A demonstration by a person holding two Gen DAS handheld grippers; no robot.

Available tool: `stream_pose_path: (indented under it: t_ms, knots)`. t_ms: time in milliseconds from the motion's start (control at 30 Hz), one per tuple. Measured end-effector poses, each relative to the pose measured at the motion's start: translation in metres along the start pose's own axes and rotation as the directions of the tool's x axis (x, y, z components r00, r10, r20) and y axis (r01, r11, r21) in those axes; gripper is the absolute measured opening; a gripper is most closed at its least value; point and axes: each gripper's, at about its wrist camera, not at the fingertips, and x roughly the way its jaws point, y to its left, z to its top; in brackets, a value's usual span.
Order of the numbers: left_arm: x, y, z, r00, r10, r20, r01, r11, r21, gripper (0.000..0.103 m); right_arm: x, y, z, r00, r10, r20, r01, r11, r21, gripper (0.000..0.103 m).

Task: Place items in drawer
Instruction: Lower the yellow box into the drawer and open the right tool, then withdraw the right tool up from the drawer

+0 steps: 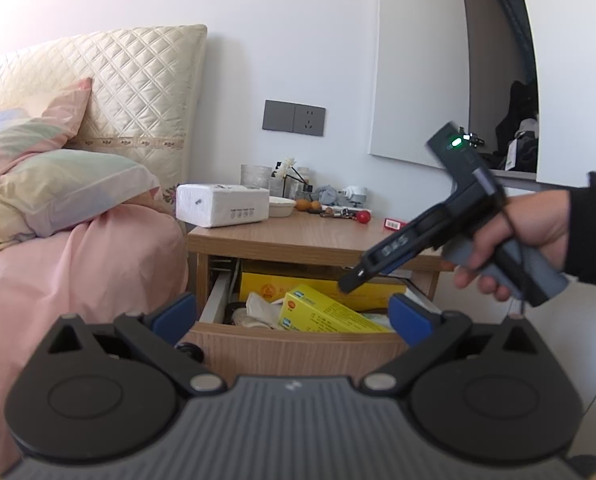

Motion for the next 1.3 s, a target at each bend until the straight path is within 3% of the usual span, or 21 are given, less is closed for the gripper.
stream_pose_path:
  t_ms: [233, 467, 667, 933, 1033, 1300]
  knots:
    - [-0.007, 0.006, 0.001, 1.000, 0.022, 0.013, -0.021, 1.000, -0.016, 0.103, -0.052, 0.004, -0.011, 0.984, -0.096, 0.151, 0.083, 0.993, 0.089, 0.084]
    - [-0.009, 0.005, 0.001, 1.000, 0.027, 0.015, -0.027, 1.000, -0.010, 0.103, -0.097, 0.017, -0.042, 0.947, -0.167, 0.275, 0.121, 0.977, 0.176, 0.084]
    - [-0.011, 0.003, 0.000, 1.000, 0.021, 0.015, -0.021, 1.000, 0.004, 0.103, -0.128, 0.037, -0.079, 0.902, -0.199, 0.383, 0.121, 0.969, 0.216, 0.084]
    - [-0.010, 0.001, -0.001, 1.000, 0.028, 0.013, -0.028, 1.000, 0.006, 0.103, -0.136, 0.064, -0.126, 0.850, -0.219, 0.478, 0.102, 0.960, 0.259, 0.084]
    - [-0.011, -0.001, -0.002, 1.000, 0.020, 0.024, -0.020, 1.000, 0.008, 0.103, -0.136, 0.073, -0.143, 0.820, -0.242, 0.518, 0.104, 0.954, 0.281, 0.084]
    - [-0.012, -0.006, -0.006, 0.999, 0.036, 0.018, -0.036, 0.999, 0.018, 0.103, -0.128, 0.090, -0.173, 0.775, -0.287, 0.563, 0.110, 0.939, 0.327, 0.084]
